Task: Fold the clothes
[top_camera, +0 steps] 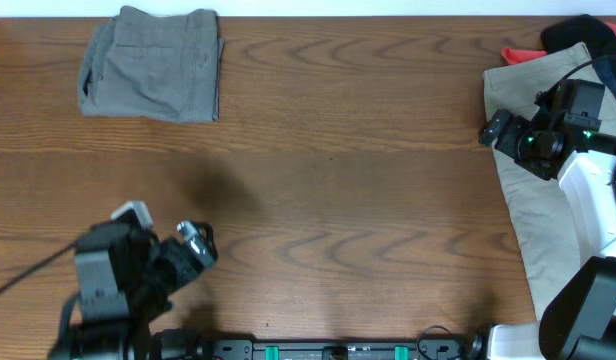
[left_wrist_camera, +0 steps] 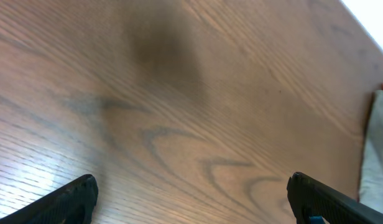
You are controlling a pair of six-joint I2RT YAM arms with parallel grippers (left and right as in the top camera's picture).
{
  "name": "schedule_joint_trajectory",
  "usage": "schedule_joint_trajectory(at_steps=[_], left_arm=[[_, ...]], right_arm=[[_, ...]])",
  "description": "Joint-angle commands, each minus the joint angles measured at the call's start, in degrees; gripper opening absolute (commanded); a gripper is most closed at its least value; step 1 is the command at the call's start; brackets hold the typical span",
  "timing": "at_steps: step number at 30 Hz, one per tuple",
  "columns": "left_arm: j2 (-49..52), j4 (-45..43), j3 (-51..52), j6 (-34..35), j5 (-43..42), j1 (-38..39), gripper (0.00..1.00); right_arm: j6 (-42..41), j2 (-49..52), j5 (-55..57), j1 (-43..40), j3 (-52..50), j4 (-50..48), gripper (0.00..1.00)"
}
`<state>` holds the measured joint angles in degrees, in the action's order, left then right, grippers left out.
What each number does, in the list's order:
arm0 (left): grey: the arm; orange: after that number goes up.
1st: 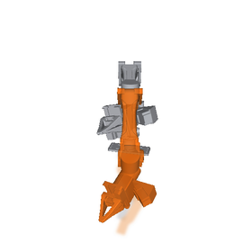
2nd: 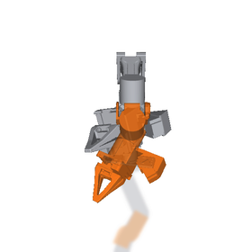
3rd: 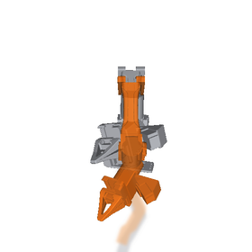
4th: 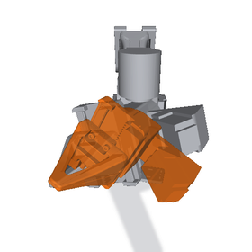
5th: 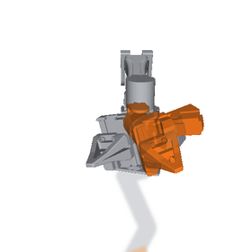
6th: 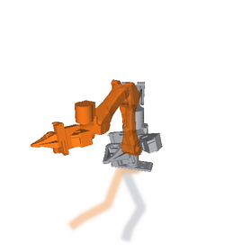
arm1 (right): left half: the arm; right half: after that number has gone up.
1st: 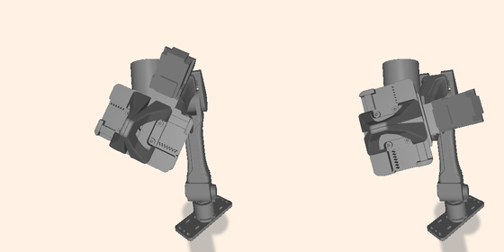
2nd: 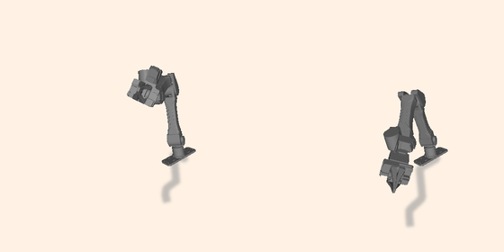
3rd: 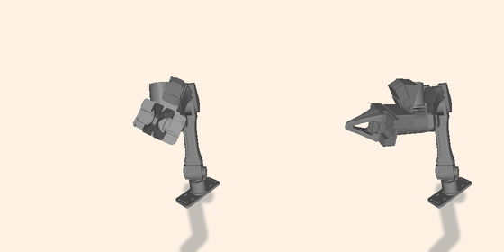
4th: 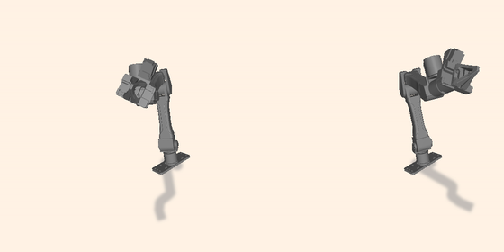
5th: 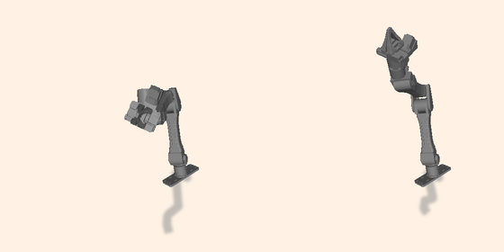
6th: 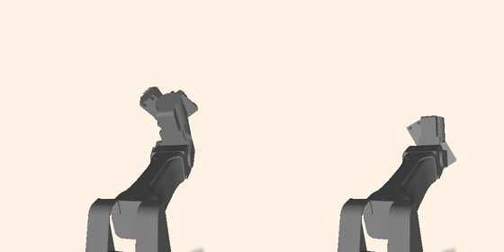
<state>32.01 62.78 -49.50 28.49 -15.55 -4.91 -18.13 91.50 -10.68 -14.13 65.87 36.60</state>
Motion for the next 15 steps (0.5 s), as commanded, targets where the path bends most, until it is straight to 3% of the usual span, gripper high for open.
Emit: schedule_joint_trajectory(at_steps=[1,15], left_arm=[[-3.80,0.46,1.92,5.11,-0.72,0.28,0.98],[-5.05,1.44,1.99,5.38,5.40,0.28,0.98]], right_arm=[[1.03,0.11,-0.04,-0.07,0.66,0.07,0.99],[1.03,0.11,-0.04,-0.07,0.66,0.07,0.99]])
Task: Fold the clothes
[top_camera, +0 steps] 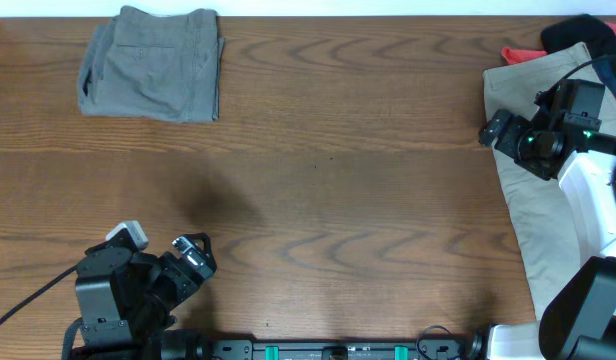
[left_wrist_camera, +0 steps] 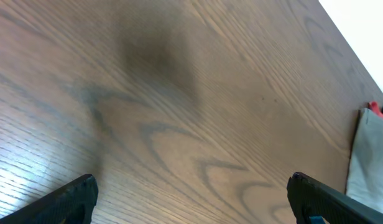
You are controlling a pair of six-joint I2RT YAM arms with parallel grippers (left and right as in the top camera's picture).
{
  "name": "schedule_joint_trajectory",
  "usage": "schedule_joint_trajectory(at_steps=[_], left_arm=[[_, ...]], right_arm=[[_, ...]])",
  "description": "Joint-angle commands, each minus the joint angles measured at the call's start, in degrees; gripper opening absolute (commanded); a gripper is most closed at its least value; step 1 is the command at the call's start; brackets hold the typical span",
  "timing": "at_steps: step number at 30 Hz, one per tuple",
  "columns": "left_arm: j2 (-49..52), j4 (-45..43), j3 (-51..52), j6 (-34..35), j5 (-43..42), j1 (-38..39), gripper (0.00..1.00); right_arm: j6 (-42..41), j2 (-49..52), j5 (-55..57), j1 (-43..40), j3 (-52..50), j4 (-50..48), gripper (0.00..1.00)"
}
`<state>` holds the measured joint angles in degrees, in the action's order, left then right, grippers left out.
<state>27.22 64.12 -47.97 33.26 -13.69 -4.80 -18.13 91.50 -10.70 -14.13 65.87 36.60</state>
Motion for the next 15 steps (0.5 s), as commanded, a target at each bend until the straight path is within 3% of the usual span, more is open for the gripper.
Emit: schedule_joint_trajectory(at_steps=[1,7,15], left_arm=[[-0.24,0.09,0.50,-0.26,4.48,0.17,0.98],[-1.66,-2.03,3.58,-5.09,5.25,0.17,0.98],[-12.94,-20.35,16.35,-10.78,5.40,0.17,0.98]], right_arm=[[1.03,0.11,-0.02,-0.07,0.66,0.04,0.99],[1.03,0.11,-0.02,-0.07,0.66,0.07,0.99],[1.03,0.11,-0.02,-0.07,0.66,0.07,0.99]])
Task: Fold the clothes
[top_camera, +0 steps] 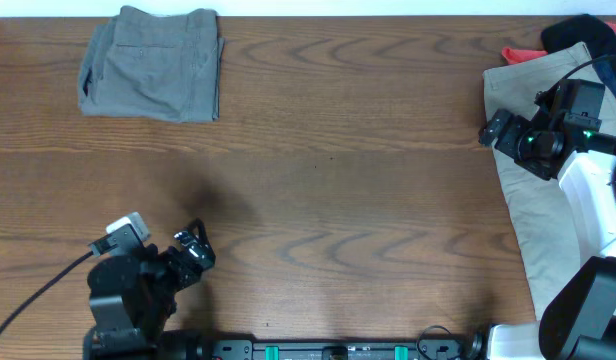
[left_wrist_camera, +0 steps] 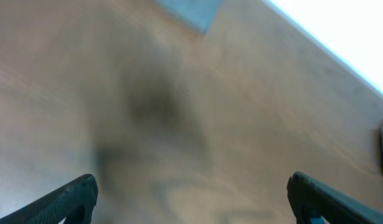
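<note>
A folded grey garment lies at the table's far left; its corner shows blurred at the top of the left wrist view. A beige cloth is spread flat at the right edge. My left gripper hovers near the front left over bare wood, far from both; its fingers stand wide apart, open and empty. My right gripper sits at the beige cloth's left edge; the overhead view does not show how its jaws stand.
A red item and a black item lie at the far right behind the beige cloth. The wooden table stretches between the two garments. The right arm's white body lies over the beige cloth.
My left arm shifted slightly at the front left and its wrist camera now looks farther up the table, blurred, taking in the grey garment's corner. The right arm has not moved.
My left gripper was open over bare wood at the front left, and the arm then sat lower toward the front edge. Now the wrist looks toward the far side. The right gripper stayed at the beige cloth's edge and both garments lay unchanged.
</note>
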You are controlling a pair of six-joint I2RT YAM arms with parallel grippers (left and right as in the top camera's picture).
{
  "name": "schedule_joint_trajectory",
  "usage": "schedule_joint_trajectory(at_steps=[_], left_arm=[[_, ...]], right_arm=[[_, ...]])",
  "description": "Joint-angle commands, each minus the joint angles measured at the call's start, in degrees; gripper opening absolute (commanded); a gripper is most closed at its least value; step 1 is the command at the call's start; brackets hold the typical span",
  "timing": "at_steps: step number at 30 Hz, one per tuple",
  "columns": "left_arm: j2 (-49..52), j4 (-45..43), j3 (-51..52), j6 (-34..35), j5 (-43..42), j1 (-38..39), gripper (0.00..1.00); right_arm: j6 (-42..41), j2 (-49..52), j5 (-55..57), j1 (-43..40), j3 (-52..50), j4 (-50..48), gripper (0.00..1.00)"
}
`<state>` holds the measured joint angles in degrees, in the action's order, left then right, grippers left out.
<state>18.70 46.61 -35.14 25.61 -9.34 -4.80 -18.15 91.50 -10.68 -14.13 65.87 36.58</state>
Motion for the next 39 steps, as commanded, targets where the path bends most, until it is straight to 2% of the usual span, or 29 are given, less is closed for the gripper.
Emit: schedule_joint_trajectory(at_steps=[1,6,13,19,26,33,39], left_arm=[[-6.05,-4.55,4.96,-3.08,1.05,0.17,0.98],[-12.35,-10.71,11.58,-3.08,1.05,0.17,0.98],[-16.46,-30.16,22.32,-3.10,2.69,0.11,0.98],[-18.60,-39.91,30.29,-3.23,4.39,0.11,0.98],[-18.60,-43.12,34.95,-11.93,4.15,0.11,0.98],[-18.62,-43.10,34.91,-21.14,4.00,0.04,0.98],[-18.60,-43.08,34.91,-21.97,4.28,0.07,0.98]], right_arm=[[1.05,0.11,-0.04,-0.07,0.66,0.09,0.99],[1.05,0.11,-0.04,-0.07,0.66,0.09,0.99],[1.05,0.11,-0.04,-0.07,0.66,0.07,0.99],[1.05,0.11,-0.04,-0.07,0.66,0.09,0.99],[1.05,0.11,-0.04,-0.07,0.66,0.09,0.99],[1.05,0.11,-0.04,-0.07,0.66,0.09,0.99],[1.05,0.11,-0.04,-0.07,0.66,0.09,0.99]])
